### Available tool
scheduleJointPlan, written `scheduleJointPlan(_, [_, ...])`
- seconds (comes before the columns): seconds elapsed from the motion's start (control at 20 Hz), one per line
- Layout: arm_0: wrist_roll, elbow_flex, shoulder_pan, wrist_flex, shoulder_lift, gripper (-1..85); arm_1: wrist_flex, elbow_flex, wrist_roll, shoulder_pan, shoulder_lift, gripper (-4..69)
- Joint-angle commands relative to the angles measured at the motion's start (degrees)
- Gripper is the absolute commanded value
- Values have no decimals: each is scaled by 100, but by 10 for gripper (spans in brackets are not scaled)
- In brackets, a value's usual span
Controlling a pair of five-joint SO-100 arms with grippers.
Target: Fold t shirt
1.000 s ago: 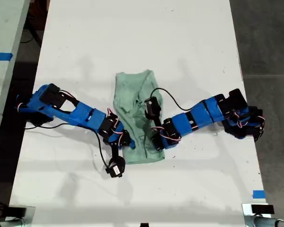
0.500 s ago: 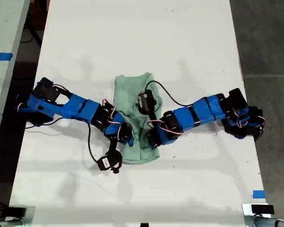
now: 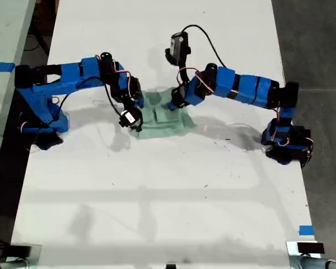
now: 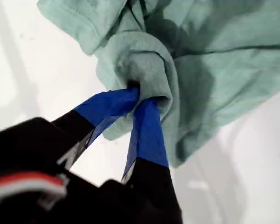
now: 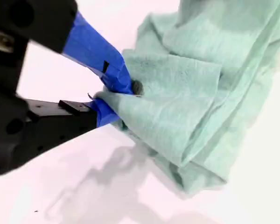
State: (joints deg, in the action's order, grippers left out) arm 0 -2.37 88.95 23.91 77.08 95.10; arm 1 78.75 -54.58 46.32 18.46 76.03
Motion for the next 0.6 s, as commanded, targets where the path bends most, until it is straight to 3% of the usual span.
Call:
scheduleJointPlan(0.0, [-694, 782, 1002, -571, 114, 40, -457, -18, 817, 747, -475, 3])
scheduleJointPlan(0.05, [-896, 738, 1090, -624, -202, 150, -360, 97, 809, 932, -809, 56])
scheduleJointPlan(0.1, [-984, 598, 1107, -554, -457, 195, -211, 167, 729, 1028, -967, 136])
scheduleJointPlan(0.15, [-1037, 475, 1081, -457, -519, 222, -193, 132, 844, 1037, -940, 269])
scheduleJointPlan(0.2, [-1037, 325, 1063, -299, -422, 233, -62, 255, 1002, 984, -835, 296])
scheduleJointPlan(0.35, [-1081, -404, 1116, 589, 369, 236, 580, 378, 826, 888, 202, 210])
scheduleJointPlan(0.55, [-1063, -554, 1397, 1310, 2531, 200, 2030, -114, 79, 914, 2355, 181])
